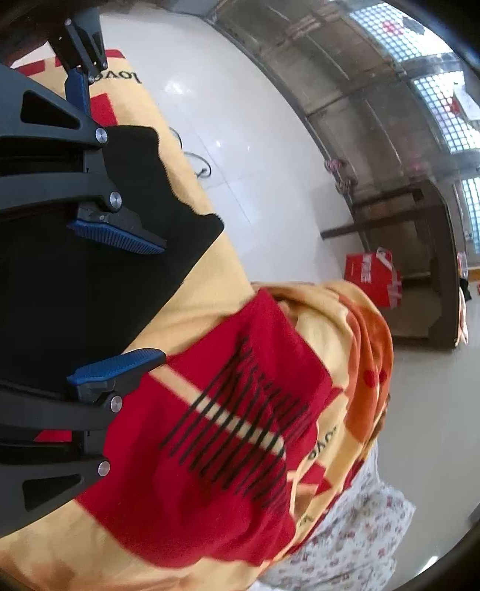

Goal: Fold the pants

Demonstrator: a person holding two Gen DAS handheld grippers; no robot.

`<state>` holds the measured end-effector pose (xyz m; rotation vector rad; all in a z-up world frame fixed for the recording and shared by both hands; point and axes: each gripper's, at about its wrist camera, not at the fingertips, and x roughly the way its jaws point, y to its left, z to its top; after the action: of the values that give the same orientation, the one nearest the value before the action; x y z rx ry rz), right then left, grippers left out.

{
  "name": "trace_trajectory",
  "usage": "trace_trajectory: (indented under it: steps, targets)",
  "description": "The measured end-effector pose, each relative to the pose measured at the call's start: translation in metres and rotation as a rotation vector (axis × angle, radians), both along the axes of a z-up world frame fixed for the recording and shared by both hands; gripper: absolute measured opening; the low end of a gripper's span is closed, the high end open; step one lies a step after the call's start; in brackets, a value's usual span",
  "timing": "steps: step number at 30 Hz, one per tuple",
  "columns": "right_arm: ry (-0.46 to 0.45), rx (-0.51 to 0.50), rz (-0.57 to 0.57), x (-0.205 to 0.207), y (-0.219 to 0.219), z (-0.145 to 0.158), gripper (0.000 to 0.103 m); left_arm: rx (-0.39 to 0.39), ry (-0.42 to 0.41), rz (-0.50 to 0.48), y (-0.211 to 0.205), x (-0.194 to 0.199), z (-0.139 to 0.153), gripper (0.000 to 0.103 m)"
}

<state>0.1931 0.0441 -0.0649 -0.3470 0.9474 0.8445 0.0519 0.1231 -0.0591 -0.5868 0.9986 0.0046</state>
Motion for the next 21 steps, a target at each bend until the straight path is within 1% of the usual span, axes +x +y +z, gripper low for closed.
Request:
trace_trajectory:
  steps: [3, 5, 7, 8, 9, 10, 11, 12, 13, 15, 21]
  targets:
    - [0.047, 0.002, 0.034, 0.002, 0.007, -0.010, 0.054, -0.003, -0.012, -0.005, -0.002, 0.005, 0.000, 0.080]
    - [0.045, 0.021, 0.032, 0.001, 0.008, -0.013, 0.054, -0.030, -0.024, -0.002, 0.001, 0.007, 0.000, 0.080]
    - [0.041, 0.053, 0.028, -0.001, 0.006, -0.013, 0.044, -0.068, -0.043, 0.002, 0.005, 0.009, -0.001, 0.078]
    - [0.038, 0.063, 0.024, -0.004, 0.005, -0.011, 0.041, -0.076, -0.046, 0.005, 0.006, 0.010, -0.002, 0.061]
    - [0.034, 0.075, 0.020, -0.007, 0.003, -0.009, 0.032, -0.077, -0.034, 0.007, 0.007, 0.011, -0.004, 0.041]
    - [0.034, 0.089, 0.016, -0.008, 0.001, -0.007, 0.024, -0.072, -0.026, 0.015, 0.009, 0.012, -0.006, 0.034]
    - [0.034, 0.103, 0.010, -0.010, -0.003, -0.004, 0.021, -0.074, -0.027, 0.016, 0.009, 0.013, -0.006, 0.025]
    - [0.033, 0.114, 0.005, -0.011, -0.005, -0.001, 0.017, -0.084, -0.034, 0.004, 0.010, 0.013, -0.005, 0.020]
    - [0.029, 0.129, 0.000, -0.014, -0.009, 0.003, 0.015, -0.082, -0.045, -0.007, 0.009, 0.012, -0.002, 0.018]
    - [0.004, 0.168, -0.011, -0.020, -0.017, 0.016, 0.013, -0.049, -0.087, -0.025, 0.004, 0.008, 0.011, 0.016]
    - [-0.059, 0.342, -0.064, -0.044, -0.062, 0.071, 0.013, 0.109, -0.268, -0.114, -0.035, -0.015, 0.065, 0.016]
